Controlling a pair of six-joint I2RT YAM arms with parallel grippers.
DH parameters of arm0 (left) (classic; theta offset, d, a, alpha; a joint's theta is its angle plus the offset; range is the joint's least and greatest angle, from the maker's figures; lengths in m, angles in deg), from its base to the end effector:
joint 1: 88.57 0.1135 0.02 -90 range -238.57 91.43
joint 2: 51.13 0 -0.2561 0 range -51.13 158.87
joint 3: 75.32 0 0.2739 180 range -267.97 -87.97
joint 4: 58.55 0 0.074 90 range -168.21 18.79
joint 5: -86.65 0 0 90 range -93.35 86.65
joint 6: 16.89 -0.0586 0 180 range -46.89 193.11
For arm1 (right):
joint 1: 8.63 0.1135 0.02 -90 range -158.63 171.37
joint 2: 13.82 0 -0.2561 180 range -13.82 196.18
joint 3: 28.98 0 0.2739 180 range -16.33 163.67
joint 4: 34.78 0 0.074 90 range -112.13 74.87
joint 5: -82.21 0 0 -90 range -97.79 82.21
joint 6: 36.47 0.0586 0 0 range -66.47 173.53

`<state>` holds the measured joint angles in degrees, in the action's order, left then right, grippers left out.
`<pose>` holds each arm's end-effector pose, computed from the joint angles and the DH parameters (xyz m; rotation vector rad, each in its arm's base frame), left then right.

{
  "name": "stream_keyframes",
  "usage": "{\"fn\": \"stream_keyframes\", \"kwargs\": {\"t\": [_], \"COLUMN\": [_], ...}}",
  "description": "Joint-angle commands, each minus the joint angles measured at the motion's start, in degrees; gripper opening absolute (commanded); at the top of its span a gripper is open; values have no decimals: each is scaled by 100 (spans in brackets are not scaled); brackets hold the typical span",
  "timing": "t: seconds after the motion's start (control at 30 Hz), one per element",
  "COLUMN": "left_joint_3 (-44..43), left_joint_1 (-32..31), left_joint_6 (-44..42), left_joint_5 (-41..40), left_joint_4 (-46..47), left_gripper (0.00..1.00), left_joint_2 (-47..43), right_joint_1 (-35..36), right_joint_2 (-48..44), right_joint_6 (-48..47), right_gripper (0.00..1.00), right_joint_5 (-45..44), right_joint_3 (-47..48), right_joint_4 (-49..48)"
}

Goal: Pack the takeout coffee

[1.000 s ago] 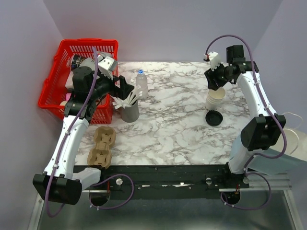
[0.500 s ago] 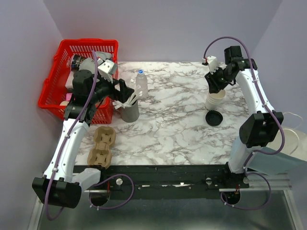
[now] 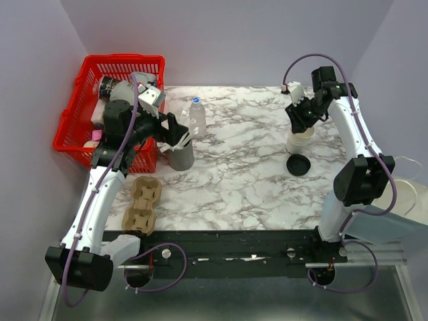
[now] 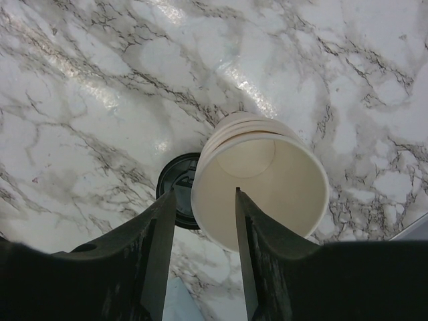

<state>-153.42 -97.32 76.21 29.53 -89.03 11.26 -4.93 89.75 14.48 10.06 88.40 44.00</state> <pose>0.2760 -0.0747 0.3832 0.4951 1.7692 -0.6683 0.3990 0.0438 0.3102 -1.0423 2.4119 0.2159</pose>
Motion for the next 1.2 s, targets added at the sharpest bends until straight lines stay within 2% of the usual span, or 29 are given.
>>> {"fn": "stream_keyframes", "kwargs": {"t": [0.0, 0.8, 1.0, 1.07, 1.17], "left_joint_3": [120, 173, 173, 190, 182], "left_joint_1": [-21, -21, -21, -21, -21], "left_joint_6": [95, 262, 262, 262, 271], "left_joint_5": [130, 104, 113, 113, 139], "left_joint_4": [165, 350, 359, 367, 385], "left_gripper": [99, 99, 99, 99, 99], "left_joint_2": [-96, -104, -96, -96, -78], "right_joint_1": [34, 122, 122, 131, 131], "right_joint_2": [172, 278, 252, 217, 190], "right_joint_6": [-59, -42, 11, 11, 11], "right_gripper": [47, 36, 27, 18, 11], "right_joint_5": [8, -290, -308, -334, -387], "right_joint_3": [-49, -198, -111, -84, -23], "right_joint_4": [163, 146, 137, 128, 155]}}
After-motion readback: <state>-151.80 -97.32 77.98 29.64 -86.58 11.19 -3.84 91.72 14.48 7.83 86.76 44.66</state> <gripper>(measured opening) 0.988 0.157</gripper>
